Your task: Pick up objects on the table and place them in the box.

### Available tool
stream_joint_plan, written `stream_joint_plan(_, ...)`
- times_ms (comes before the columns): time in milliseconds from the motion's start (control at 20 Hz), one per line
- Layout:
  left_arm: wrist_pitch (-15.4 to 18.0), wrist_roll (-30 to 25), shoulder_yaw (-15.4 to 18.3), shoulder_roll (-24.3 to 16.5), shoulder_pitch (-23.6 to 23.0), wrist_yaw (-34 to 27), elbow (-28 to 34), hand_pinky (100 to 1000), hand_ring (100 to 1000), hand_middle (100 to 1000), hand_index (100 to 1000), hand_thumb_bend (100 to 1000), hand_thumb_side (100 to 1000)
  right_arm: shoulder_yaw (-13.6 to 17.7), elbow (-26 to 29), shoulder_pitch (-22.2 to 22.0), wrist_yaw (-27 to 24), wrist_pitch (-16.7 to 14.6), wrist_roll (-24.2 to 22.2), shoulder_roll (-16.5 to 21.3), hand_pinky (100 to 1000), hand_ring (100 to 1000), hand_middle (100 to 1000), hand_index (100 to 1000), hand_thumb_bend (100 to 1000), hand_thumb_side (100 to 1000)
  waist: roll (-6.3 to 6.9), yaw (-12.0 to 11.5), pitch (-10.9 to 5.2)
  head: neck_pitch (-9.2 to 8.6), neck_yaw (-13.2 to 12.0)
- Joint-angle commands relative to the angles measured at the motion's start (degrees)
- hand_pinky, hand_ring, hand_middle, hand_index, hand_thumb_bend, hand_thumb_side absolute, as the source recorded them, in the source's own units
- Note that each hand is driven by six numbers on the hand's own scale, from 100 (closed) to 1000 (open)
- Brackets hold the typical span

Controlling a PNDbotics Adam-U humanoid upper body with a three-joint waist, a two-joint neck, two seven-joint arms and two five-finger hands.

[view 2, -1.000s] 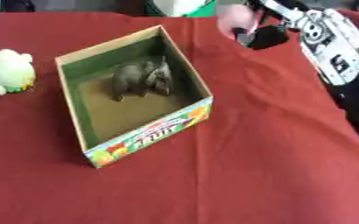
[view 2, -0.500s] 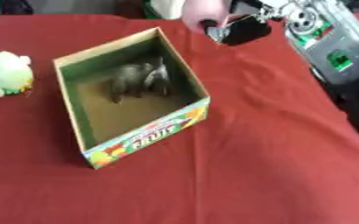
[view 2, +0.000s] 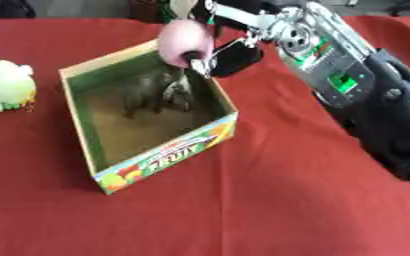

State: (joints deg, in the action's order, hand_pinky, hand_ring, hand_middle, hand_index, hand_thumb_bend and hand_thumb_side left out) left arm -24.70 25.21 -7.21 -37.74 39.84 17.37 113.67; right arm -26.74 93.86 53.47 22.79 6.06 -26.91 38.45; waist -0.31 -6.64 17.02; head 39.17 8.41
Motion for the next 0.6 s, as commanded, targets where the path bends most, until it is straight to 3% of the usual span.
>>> stream_joint_plan(50,0.3,0.0,0.7,-0.6,1.1,-0.1,0.9,660,669,724,821,339,878,-1.0,-0.7,1.4,1.5,-0.3,-1.0,-1.1,599,718,491,562,100,266,0.05,-0.1,-1.05,-0.69,0.2)
stream_joint_plan(600,0.3,0.0,0.5,-0.4,1.3,-0.1,0.9,658,668,722,819,338,879,-3.7,-4.9,0.6,6.2,-2.1,-1.7,-4.2,598,730,507,579,100,294,0.00,-0.1,-0.70,-1.25,0.0)
